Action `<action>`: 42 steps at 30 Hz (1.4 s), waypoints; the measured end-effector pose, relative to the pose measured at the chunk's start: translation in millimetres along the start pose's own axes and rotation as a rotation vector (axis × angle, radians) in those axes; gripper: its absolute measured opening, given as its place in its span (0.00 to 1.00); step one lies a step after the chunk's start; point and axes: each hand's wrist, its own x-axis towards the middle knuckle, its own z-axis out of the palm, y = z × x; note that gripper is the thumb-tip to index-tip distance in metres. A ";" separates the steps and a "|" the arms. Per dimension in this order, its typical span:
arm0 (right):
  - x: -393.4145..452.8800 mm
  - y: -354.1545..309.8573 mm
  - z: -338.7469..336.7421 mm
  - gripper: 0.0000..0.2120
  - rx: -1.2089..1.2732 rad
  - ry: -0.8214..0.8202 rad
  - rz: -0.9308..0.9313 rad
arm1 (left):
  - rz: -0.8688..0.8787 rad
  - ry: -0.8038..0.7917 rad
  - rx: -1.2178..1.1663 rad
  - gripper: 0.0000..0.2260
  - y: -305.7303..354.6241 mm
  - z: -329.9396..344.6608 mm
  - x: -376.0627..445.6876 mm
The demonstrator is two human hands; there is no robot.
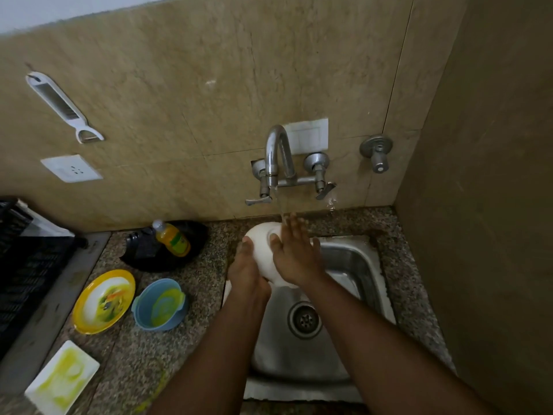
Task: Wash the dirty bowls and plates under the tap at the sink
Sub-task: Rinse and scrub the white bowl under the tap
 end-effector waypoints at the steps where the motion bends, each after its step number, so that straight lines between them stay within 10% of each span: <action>1: -0.9 -4.6 -1.7 0.33 -0.036 0.019 -0.023 | 0.001 0.006 -0.014 0.14 1.3 1.2 -0.9; 5: -17.3 3.8 0.8 0.33 -0.030 0.071 -0.229 | 0.028 -0.046 0.053 0.16 10.0 3.8 -1.8; 11: 20.6 25.0 -1.2 0.36 0.489 0.093 0.288 | 0.065 0.008 0.112 0.20 10.8 15.6 -5.5; 20: 2.7 43.5 -10.2 0.30 1.266 -0.089 0.350 | -0.177 0.087 -0.127 0.22 17.7 31.7 3.1; 27: 8.6 38.8 -30.0 0.22 1.367 0.019 0.475 | -0.210 0.059 -0.034 0.15 30.0 43.0 7.6; 32: 2.0 54.9 -37.9 0.20 1.482 -0.077 0.554 | -0.088 -0.293 0.108 0.12 23.9 28.3 3.0; 36: -4.5 72.5 -43.5 0.40 1.351 -0.203 0.725 | 0.008 -0.531 0.481 0.24 28.5 8.0 -9.1; 42: -11.0 75.5 -52.0 0.48 1.656 -0.466 0.683 | 0.436 -0.773 1.049 0.07 44.9 -11.3 -19.7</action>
